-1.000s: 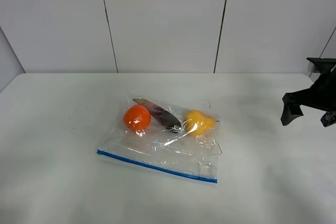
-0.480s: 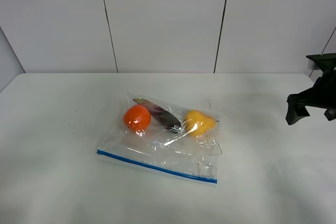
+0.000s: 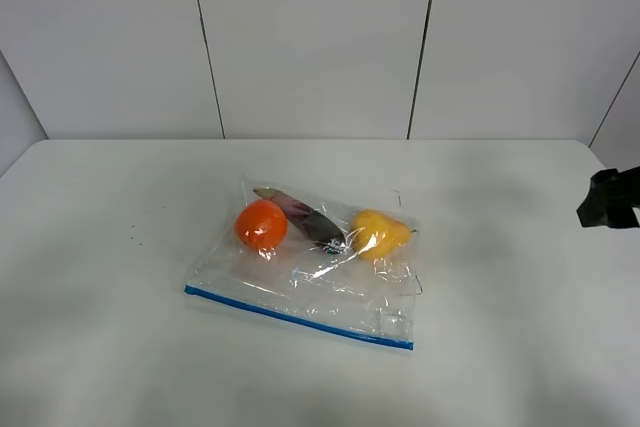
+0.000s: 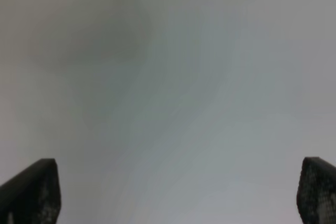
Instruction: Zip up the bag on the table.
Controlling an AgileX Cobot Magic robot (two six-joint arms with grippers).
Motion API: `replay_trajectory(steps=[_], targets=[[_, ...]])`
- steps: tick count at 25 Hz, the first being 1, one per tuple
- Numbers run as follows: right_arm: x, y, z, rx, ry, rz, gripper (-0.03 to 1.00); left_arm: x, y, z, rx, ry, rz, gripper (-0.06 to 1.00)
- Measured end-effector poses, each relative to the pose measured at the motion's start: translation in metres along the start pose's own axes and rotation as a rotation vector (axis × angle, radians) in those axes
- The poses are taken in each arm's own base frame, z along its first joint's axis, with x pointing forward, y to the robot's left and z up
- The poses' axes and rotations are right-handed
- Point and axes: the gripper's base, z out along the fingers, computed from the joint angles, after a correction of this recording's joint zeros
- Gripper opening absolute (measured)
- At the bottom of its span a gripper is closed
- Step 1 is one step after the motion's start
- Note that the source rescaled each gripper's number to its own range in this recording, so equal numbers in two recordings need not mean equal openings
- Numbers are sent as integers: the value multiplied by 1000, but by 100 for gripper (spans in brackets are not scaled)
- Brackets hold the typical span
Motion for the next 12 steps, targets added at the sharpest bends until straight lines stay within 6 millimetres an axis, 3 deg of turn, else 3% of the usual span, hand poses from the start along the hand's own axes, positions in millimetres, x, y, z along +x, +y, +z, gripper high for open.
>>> replay_trajectory(steps=[7,12], targets=[[50,11,-38,-6,-58,11,100,0,0,0,0,0,0,100],[84,19,-45,-24,-58,15,100,0,0,0,0,0,0,100]])
